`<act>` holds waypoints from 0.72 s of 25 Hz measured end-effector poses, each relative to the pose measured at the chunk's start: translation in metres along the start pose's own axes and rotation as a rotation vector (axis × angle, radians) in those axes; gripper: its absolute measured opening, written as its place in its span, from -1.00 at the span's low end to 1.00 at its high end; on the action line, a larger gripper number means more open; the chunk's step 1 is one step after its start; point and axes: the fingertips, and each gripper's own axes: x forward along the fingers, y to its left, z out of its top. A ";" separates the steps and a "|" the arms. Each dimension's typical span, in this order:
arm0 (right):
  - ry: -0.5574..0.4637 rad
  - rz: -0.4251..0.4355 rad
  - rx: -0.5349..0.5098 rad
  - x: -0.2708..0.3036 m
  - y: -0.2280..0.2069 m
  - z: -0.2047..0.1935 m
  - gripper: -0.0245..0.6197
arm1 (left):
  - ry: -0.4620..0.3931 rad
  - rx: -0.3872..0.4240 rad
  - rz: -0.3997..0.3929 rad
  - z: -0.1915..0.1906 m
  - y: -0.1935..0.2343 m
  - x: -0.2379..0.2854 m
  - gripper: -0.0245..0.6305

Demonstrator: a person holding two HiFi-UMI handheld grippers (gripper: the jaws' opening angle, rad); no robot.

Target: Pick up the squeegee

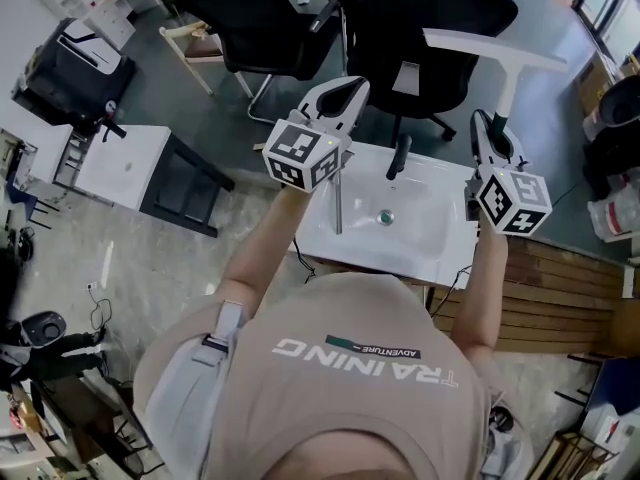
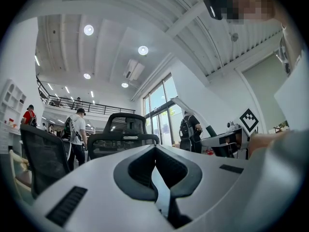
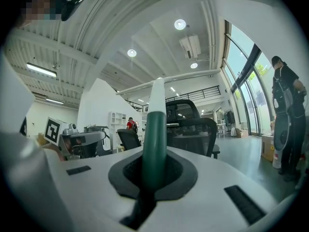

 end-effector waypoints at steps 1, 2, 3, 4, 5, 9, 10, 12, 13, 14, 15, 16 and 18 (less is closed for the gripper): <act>0.001 -0.002 0.003 0.000 0.000 -0.001 -0.83 | 0.001 0.000 -0.001 0.000 0.000 0.000 -0.89; 0.003 -0.005 0.005 -0.001 0.000 -0.003 -0.83 | 0.002 -0.001 -0.002 -0.001 -0.001 -0.001 -0.89; 0.005 -0.007 0.005 -0.002 0.000 -0.004 -0.83 | 0.004 -0.001 -0.002 -0.002 -0.001 -0.002 -0.89; 0.007 -0.008 0.006 -0.002 0.000 -0.006 -0.83 | 0.006 -0.003 -0.002 -0.003 -0.001 -0.003 -0.89; 0.009 -0.008 0.007 -0.002 0.001 -0.007 -0.83 | 0.007 -0.005 -0.001 -0.004 0.000 -0.004 -0.89; 0.022 -0.010 0.013 -0.005 0.003 -0.012 -0.83 | 0.013 -0.009 0.004 -0.007 0.000 -0.008 -0.89; 0.026 -0.010 0.013 -0.005 0.004 -0.013 -0.83 | 0.015 -0.010 0.004 -0.008 0.000 -0.008 -0.89; 0.029 -0.010 0.012 -0.006 0.004 -0.014 -0.83 | 0.018 -0.013 0.002 -0.009 -0.001 -0.007 -0.89; 0.028 -0.011 0.012 -0.007 0.005 -0.013 -0.83 | 0.018 -0.014 0.000 -0.009 -0.001 -0.007 -0.89; 0.026 -0.012 0.010 -0.007 0.005 -0.012 -0.83 | 0.018 -0.014 -0.001 -0.009 -0.001 -0.007 -0.89; 0.024 -0.012 0.009 -0.007 0.005 -0.011 -0.83 | 0.018 -0.014 -0.003 -0.009 -0.002 -0.006 -0.89; 0.022 -0.012 0.008 -0.007 0.005 -0.010 -0.83 | 0.017 -0.013 -0.005 -0.009 -0.002 -0.006 -0.89; 0.017 -0.013 0.008 -0.008 0.005 -0.009 -0.83 | 0.016 -0.012 -0.009 -0.008 -0.003 -0.006 -0.89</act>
